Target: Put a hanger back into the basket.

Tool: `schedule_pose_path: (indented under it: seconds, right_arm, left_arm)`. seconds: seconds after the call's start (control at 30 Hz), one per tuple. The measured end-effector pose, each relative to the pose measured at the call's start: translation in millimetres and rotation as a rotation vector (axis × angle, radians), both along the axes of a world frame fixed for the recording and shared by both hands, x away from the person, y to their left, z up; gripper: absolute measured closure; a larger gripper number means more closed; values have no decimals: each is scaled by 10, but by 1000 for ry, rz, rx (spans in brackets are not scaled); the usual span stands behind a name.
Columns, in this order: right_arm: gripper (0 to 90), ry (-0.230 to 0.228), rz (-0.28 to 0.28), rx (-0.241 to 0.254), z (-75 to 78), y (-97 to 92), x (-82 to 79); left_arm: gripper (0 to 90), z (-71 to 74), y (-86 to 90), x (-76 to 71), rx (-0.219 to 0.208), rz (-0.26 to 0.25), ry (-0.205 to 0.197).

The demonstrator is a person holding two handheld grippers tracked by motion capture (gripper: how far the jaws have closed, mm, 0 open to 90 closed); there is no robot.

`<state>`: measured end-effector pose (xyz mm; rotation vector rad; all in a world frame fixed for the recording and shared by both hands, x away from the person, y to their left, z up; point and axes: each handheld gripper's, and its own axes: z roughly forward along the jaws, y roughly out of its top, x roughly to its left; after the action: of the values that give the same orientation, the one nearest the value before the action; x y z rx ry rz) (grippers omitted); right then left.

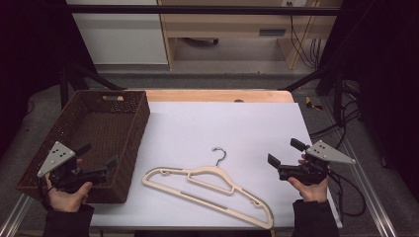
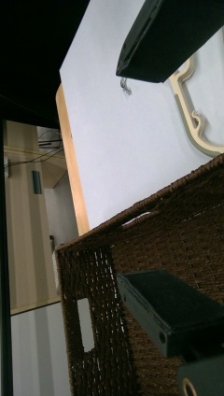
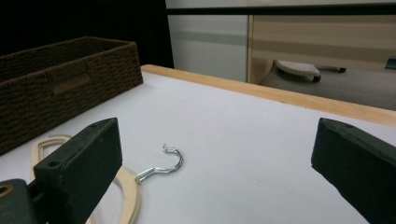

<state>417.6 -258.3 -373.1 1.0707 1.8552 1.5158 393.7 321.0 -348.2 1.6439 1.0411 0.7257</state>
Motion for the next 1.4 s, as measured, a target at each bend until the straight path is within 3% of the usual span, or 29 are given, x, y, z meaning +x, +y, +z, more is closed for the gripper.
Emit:
schedule_pose_path:
  seconds: [0.13,0.47,0.63,0.67,0.8,1.0,1.07,1.17,1.27,1.4]
  right_arm:
    - [30,27,25,-17,-11,33,11]
    - [90,159,124,-72,-203,301,100]
    - [114,207,162,-135,-278,419,101]
    - [157,229,196,-173,-307,471,81]
    - [230,263,245,-228,-385,538,34]
    - [299,355,299,-326,-581,699,-2]
    - [320,385,299,-358,-639,725,0]
    - [360,420,303,-370,-711,721,14]
    - [398,440,294,-421,-767,730,25]
    - [473,476,313,-440,-832,780,22]
  left_arm:
    - [24,-14,-7,15,1,1,6]
    - [25,-36,-21,21,34,-11,26]
    - [25,-30,-27,13,36,-12,25]
    - [25,-22,-35,9,34,-12,22]
    - [25,-28,-60,15,47,-17,25]
    - [25,-38,-92,12,59,-24,29]
    - [25,-34,-100,9,59,-25,28]
    - [25,-33,-108,8,61,-28,29]
    - [25,-36,-119,11,66,-29,29]
    - [25,-38,-136,10,77,-33,33]
